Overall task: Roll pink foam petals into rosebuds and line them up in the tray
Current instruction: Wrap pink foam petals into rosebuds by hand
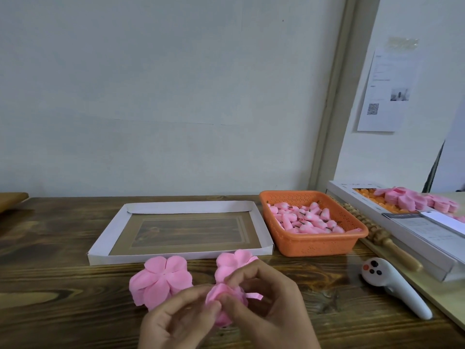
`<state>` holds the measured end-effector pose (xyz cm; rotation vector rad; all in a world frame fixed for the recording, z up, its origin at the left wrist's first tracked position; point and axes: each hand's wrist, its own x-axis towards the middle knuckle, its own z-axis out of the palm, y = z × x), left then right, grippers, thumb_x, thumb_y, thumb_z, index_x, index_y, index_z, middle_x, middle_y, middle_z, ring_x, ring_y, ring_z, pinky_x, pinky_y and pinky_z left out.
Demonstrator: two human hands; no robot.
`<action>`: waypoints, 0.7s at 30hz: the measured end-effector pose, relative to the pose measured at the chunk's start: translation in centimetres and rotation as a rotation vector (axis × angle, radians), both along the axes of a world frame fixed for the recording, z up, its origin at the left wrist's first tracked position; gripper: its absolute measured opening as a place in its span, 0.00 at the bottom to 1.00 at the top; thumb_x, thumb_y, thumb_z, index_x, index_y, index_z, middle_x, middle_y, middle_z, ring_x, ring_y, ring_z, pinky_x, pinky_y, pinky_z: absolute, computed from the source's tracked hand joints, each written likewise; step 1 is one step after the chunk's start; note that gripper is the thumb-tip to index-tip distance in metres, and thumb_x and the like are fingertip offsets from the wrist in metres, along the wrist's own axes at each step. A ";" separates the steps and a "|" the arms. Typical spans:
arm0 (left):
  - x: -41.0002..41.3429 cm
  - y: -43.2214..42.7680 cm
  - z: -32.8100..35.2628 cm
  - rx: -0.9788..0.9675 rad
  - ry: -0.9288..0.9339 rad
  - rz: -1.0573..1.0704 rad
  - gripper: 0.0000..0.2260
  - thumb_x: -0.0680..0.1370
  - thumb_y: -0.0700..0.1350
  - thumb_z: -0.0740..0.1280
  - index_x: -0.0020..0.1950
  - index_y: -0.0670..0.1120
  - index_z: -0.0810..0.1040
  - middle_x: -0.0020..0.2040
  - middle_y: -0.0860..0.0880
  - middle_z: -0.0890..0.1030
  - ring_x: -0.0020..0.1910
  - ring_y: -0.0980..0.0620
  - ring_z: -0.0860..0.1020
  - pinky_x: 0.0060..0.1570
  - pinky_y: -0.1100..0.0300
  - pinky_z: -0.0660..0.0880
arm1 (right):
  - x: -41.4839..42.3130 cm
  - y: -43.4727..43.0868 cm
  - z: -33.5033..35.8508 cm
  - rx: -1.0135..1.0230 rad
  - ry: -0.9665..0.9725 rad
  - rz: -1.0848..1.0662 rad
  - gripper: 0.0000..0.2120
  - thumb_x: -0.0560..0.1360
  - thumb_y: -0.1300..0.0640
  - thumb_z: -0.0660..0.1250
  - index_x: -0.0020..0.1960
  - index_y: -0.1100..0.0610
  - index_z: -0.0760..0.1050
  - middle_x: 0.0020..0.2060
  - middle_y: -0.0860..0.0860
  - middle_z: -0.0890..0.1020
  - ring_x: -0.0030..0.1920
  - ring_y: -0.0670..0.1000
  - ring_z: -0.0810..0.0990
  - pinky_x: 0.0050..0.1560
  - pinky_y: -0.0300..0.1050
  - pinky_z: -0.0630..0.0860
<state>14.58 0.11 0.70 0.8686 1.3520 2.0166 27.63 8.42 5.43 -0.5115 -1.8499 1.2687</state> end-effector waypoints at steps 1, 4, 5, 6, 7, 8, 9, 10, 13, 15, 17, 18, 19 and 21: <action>0.4 -0.2 0.5 -0.013 -0.034 -0.005 0.10 0.60 0.37 0.76 0.40 0.41 0.89 0.42 0.42 0.88 0.43 0.47 0.88 0.45 0.54 0.84 | 0.1 0.0 0.0 -0.013 0.004 0.013 0.05 0.72 0.55 0.78 0.44 0.48 0.83 0.40 0.52 0.88 0.44 0.49 0.87 0.46 0.40 0.80; 0.6 0.0 0.6 0.033 -0.214 -0.026 0.07 0.61 0.32 0.74 0.38 0.36 0.86 0.42 0.39 0.87 0.42 0.45 0.88 0.37 0.52 0.84 | 0.6 -0.2 0.2 -0.082 0.067 0.105 0.09 0.75 0.57 0.72 0.53 0.46 0.83 0.52 0.52 0.88 0.56 0.51 0.86 0.53 0.43 0.80; 0.7 0.0 0.9 0.036 -0.240 -0.036 0.07 0.61 0.33 0.74 0.38 0.36 0.86 0.41 0.41 0.87 0.41 0.45 0.88 0.36 0.51 0.83 | 0.7 -0.1 0.1 -0.117 0.081 0.151 0.12 0.76 0.58 0.70 0.57 0.48 0.82 0.55 0.53 0.87 0.58 0.52 0.85 0.56 0.46 0.81; 0.5 -0.2 0.9 0.022 -0.254 -0.028 0.08 0.60 0.34 0.75 0.38 0.37 0.86 0.40 0.43 0.87 0.40 0.46 0.88 0.36 0.50 0.83 | 0.8 0.1 -0.1 -0.149 0.078 0.193 0.14 0.76 0.60 0.69 0.61 0.51 0.81 0.57 0.53 0.86 0.60 0.54 0.84 0.58 0.47 0.80; 0.3 -0.1 0.6 0.050 -0.254 -0.027 0.09 0.59 0.35 0.77 0.38 0.38 0.86 0.40 0.45 0.88 0.40 0.47 0.88 0.36 0.51 0.83 | 1.0 0.3 -0.4 -0.173 0.062 0.234 0.17 0.75 0.64 0.69 0.63 0.54 0.79 0.60 0.54 0.85 0.62 0.54 0.83 0.59 0.47 0.80; 0.4 0.1 0.7 0.041 -0.250 -0.022 0.13 0.56 0.37 0.80 0.39 0.39 0.87 0.39 0.48 0.87 0.40 0.49 0.88 0.36 0.53 0.83 | 1.1 0.5 -0.7 -0.194 0.047 0.274 0.19 0.75 0.69 0.68 0.64 0.56 0.77 0.62 0.54 0.84 0.63 0.54 0.82 0.59 0.46 0.79; 0.5 0.1 1.0 0.043 -0.240 -0.009 0.16 0.54 0.40 0.84 0.39 0.41 0.87 0.38 0.49 0.87 0.39 0.52 0.87 0.35 0.55 0.83 | 1.2 0.7 -1.0 -0.201 0.037 0.307 0.23 0.74 0.74 0.67 0.65 0.57 0.76 0.63 0.54 0.83 0.65 0.54 0.82 0.59 0.44 0.79; 0.5 0.2 1.3 0.044 -0.222 -0.004 0.14 0.55 0.42 0.86 0.37 0.44 0.88 0.36 0.51 0.86 0.37 0.55 0.86 0.34 0.58 0.82 | 1.3 0.8 -1.3 -0.186 0.041 0.335 0.26 0.73 0.77 0.65 0.66 0.58 0.75 0.65 0.53 0.83 0.65 0.53 0.82 0.58 0.44 0.78; 1.0 0.3 1.8 0.097 -0.287 0.040 0.17 0.72 0.27 0.71 0.30 0.47 0.86 0.32 0.52 0.84 0.32 0.58 0.84 0.31 0.58 0.81 | 1.1 0.8 -2.1 -0.111 0.093 0.348 0.28 0.72 0.77 0.64 0.65 0.54 0.78 0.65 0.53 0.83 0.65 0.54 0.82 0.61 0.45 0.78; 1.2 0.6 1.6 0.077 -0.330 0.041 0.17 0.71 0.25 0.67 0.32 0.44 0.86 0.34 0.49 0.86 0.34 0.53 0.86 0.30 0.56 0.81 | 0.8 0.8 -2.1 -0.076 0.121 0.322 0.26 0.74 0.75 0.67 0.64 0.50 0.80 0.64 0.54 0.83 0.66 0.55 0.82 0.63 0.46 0.78; 1.4 0.3 2.0 0.042 -0.329 0.077 0.13 0.69 0.27 0.70 0.33 0.42 0.87 0.36 0.47 0.87 0.36 0.49 0.87 0.30 0.54 0.82 | 0.7 0.8 -2.1 -0.059 0.133 0.304 0.23 0.76 0.72 0.69 0.63 0.49 0.80 0.63 0.54 0.84 0.66 0.56 0.82 0.63 0.46 0.78; 1.5 0.3 2.1 0.033 -0.314 0.083 0.11 0.69 0.28 0.71 0.34 0.42 0.87 0.36 0.46 0.87 0.37 0.48 0.87 0.30 0.54 0.82 | 0.6 0.8 -2.2 -0.058 0.128 0.287 0.22 0.76 0.71 0.70 0.63 0.49 0.80 0.62 0.54 0.84 0.65 0.56 0.82 0.63 0.46 0.79; 1.5 0.3 2.3 0.017 -0.308 0.087 0.10 0.68 0.29 0.72 0.34 0.42 0.87 0.36 0.46 0.87 0.37 0.48 0.87 0.30 0.54 0.82 | 0.6 0.8 -2.1 -0.049 0.126 0.267 0.22 0.76 0.70 0.71 0.62 0.49 0.80 0.62 0.54 0.84 0.65 0.56 0.83 0.63 0.47 0.80; 1.4 0.4 2.7 0.014 -0.341 0.037 0.09 0.66 0.29 0.76 0.31 0.42 0.86 0.34 0.46 0.86 0.36 0.48 0.87 0.28 0.56 0.81 | 0.6 0.9 -2.2 -0.036 0.133 0.237 0.20 0.76 0.69 0.73 0.62 0.49 0.80 0.62 0.53 0.84 0.64 0.56 0.83 0.64 0.50 0.80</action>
